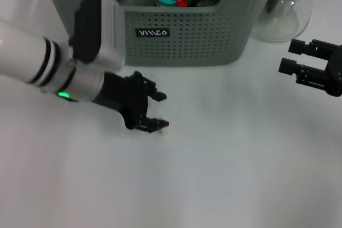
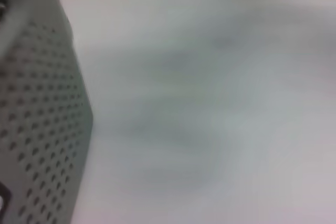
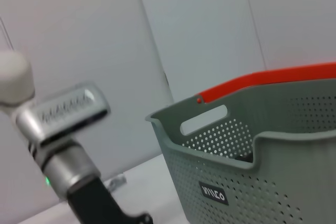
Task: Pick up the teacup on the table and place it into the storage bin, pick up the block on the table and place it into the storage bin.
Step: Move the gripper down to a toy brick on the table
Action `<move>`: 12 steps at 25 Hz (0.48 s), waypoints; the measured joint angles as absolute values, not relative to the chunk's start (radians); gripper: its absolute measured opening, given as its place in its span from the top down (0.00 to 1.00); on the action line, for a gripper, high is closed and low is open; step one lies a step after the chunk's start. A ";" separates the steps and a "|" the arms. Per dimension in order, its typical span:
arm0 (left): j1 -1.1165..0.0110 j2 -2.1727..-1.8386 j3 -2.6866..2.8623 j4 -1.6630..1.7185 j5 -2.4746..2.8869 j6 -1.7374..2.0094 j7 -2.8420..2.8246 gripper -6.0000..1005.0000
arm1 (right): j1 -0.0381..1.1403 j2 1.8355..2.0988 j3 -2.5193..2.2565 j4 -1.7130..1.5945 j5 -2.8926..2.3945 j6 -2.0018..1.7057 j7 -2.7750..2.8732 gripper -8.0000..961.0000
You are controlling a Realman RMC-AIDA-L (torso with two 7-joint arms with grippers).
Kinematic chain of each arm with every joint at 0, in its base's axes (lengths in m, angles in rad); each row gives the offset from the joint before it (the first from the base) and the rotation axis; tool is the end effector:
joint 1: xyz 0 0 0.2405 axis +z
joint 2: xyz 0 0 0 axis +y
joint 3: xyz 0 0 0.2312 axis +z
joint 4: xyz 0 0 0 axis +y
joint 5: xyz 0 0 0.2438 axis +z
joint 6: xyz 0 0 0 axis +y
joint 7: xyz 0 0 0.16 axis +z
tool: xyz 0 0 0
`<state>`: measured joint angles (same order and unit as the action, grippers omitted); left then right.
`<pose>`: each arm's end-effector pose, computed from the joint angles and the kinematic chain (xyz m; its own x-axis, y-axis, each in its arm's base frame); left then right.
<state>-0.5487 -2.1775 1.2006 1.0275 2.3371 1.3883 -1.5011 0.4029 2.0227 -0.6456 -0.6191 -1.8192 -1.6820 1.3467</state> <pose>-0.1986 0.3631 -0.0592 0.9966 0.0249 -0.0784 0.0141 -0.9906 -0.1361 0.2854 0.3204 0.0372 0.6705 -0.3244 -0.6673 -0.5347 -0.8347 -0.1314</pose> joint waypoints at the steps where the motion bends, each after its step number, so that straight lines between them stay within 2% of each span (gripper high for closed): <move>1: -0.543 -2.177 1.203 1.007 2.324 1.374 -1.476 0.41 | 0.404 2.022 -0.645 -0.620 -1.819 -1.683 1.349 0.29; 12: -0.529 -2.178 1.181 0.885 2.261 1.298 -1.359 0.41 | 0.407 2.022 -0.637 -0.629 -1.819 -1.684 1.367 0.29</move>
<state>-0.5290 -2.1782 1.1815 0.8852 2.2614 1.2976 -1.3588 0.4065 2.0220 -0.6374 -0.6286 -1.8193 -1.6839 1.3675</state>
